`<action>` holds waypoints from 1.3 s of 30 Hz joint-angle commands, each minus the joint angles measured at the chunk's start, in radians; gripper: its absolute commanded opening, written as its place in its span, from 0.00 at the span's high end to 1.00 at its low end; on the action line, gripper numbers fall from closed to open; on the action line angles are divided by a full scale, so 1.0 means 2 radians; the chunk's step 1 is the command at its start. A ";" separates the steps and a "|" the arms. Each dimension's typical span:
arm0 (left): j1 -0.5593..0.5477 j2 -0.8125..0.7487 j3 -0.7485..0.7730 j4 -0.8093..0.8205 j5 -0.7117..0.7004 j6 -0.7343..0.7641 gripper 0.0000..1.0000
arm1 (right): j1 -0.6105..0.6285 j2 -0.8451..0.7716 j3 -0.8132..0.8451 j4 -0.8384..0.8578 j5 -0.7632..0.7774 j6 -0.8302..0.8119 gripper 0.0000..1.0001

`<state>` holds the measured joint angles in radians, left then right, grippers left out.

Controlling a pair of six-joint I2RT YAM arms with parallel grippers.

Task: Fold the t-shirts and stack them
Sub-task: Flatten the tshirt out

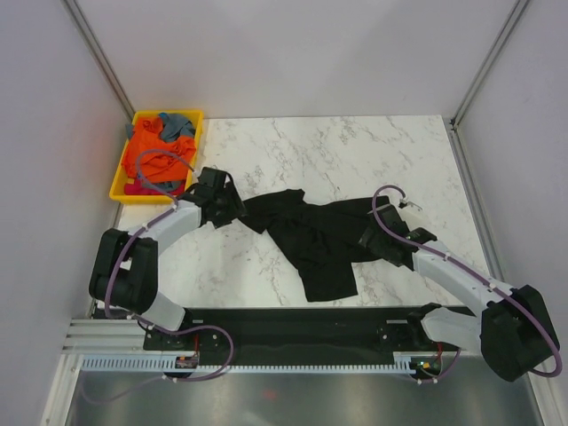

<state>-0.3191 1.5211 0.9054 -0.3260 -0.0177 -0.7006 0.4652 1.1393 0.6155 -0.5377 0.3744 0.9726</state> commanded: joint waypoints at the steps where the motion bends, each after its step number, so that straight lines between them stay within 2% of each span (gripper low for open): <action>1: 0.022 0.013 -0.006 0.031 0.002 -0.022 0.35 | -0.002 -0.004 -0.005 0.033 -0.005 -0.007 0.20; 4: 0.018 0.010 -0.034 0.077 0.064 -0.033 0.39 | -0.005 -0.012 -0.012 0.040 -0.005 -0.015 0.21; 7: -0.005 0.003 -0.057 0.098 0.079 -0.075 0.39 | -0.006 -0.020 -0.016 0.043 -0.006 -0.018 0.23; 15: -0.027 0.000 -0.125 0.183 0.072 -0.206 0.44 | -0.006 -0.037 -0.017 0.049 -0.020 -0.030 0.23; 21: -0.030 0.029 -0.147 0.223 0.066 -0.251 0.45 | -0.006 -0.056 -0.027 0.053 -0.019 -0.035 0.23; 24: -0.035 0.038 -0.143 0.223 0.065 -0.253 0.50 | -0.006 -0.061 -0.031 0.053 -0.022 -0.035 0.23; 30: -0.038 0.023 -0.129 0.190 0.033 -0.235 0.86 | -0.014 -0.056 -0.027 0.036 -0.025 -0.021 0.22; 31: -0.038 0.016 -0.119 0.172 0.021 -0.224 0.97 | -0.024 -0.053 -0.020 0.028 -0.024 -0.020 0.21; 32: -0.038 -0.003 -0.093 0.129 0.014 -0.212 0.98 | -0.032 -0.048 -0.014 0.025 -0.025 -0.021 0.21; 36: -0.039 -0.075 -0.026 0.048 -0.018 -0.128 0.98 | -0.090 -0.020 0.039 0.020 -0.041 -0.030 0.20; 39: -0.040 -0.132 0.002 0.015 -0.037 -0.083 0.98 | -0.110 0.027 0.100 0.021 -0.029 -0.020 0.20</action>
<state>-0.3946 1.3895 0.8219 -0.1913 -0.0010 -1.0245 0.2672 1.1355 0.6914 -0.5190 0.3042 0.9161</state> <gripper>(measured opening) 0.031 0.797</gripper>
